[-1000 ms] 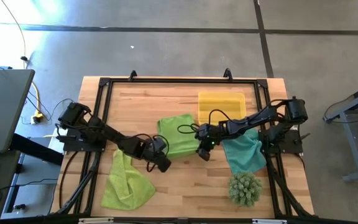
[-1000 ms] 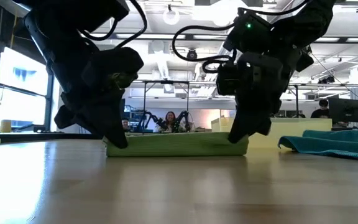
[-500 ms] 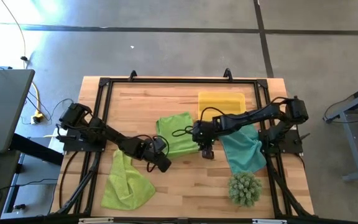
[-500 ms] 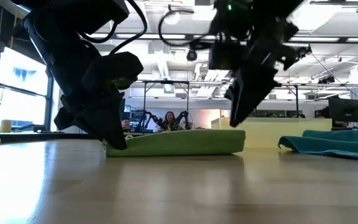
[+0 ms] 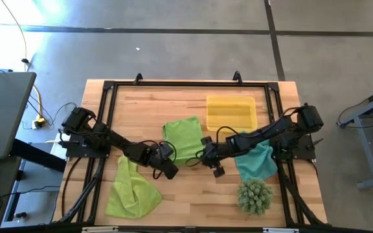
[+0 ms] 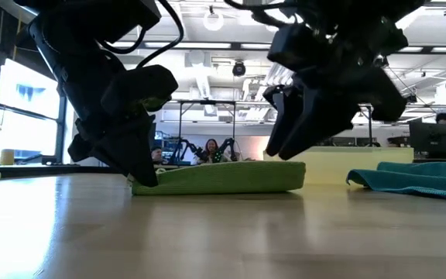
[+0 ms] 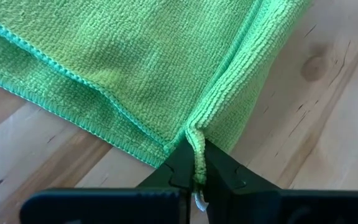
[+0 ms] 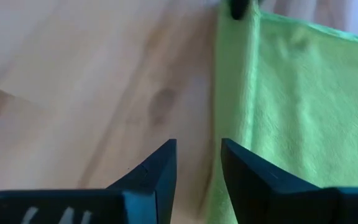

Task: Roll microfiber towels into tight, uniform cylinder then place into a basket
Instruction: Roll the top green microfiber towel

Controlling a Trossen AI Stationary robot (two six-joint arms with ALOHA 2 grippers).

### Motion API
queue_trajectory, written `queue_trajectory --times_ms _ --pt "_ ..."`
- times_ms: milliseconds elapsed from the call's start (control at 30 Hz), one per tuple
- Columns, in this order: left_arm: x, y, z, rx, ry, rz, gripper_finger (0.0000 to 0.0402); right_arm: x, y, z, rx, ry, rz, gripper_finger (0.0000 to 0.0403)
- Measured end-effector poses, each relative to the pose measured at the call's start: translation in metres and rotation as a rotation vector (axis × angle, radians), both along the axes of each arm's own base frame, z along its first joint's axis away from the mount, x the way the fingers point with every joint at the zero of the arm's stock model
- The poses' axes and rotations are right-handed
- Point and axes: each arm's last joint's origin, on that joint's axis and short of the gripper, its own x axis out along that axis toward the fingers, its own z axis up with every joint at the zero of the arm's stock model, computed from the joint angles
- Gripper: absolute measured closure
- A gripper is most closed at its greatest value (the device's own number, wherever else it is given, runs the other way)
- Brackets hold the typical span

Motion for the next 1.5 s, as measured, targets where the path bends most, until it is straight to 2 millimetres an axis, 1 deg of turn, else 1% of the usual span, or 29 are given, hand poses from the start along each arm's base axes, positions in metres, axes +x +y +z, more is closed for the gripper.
queue_trajectory --times_ms 300,633,700,833,933,1000,1067,1167,1367,1500 --pt "0.0 0.0 0.0 -0.001 -0.001 0.0 0.0391 -0.007 -0.013 -0.013 -0.007 0.038 -0.053 0.0287" --pt "0.0 0.0 0.0 -0.002 -0.001 -0.001 0.0391 -0.008 -0.038 -0.016 -0.04 0.07 -0.157 0.0287" --pt "0.0 0.0 0.0 -0.002 -0.001 -0.001 0.0391 -0.009 -0.039 -0.013 -0.024 0.105 -0.192 0.0287" --pt "0.0 0.0 0.0 -0.002 -0.001 -0.001 0.0391 -0.009 -0.034 0.009 0.005 0.14 -0.232 0.0287" --pt "0.0 0.0 0.0 0.001 -0.002 -0.006 0.0391 -0.009 -0.025 0.019 0.011 0.111 -0.202 0.0287" --pt "0.001 0.0 0.0 0.007 -0.004 -0.018 0.0391 -0.006 -0.019 0.02 0.014 0.077 -0.178 0.0287" --pt "0.001 0.0 0.0 0.008 -0.01 -0.023 0.0391 -0.003 -0.015 0.016 0.014 0.064 -0.162 0.0287" --pt "0.002 -0.001 0.0 0.006 -0.018 -0.023 0.0391 0.001 -0.012 0.003 0.009 0.091 -0.154 0.0286" --pt "0.002 -0.001 0.0 0.006 -0.018 -0.023 0.0391 0.007 -0.012 -0.024 -0.029 0.149 -0.156 0.0286" --pt "0.002 -0.001 0.0 0.006 -0.018 -0.023 0.0391 0.009 -0.016 -0.03 -0.045 0.163 -0.177 0.0286"
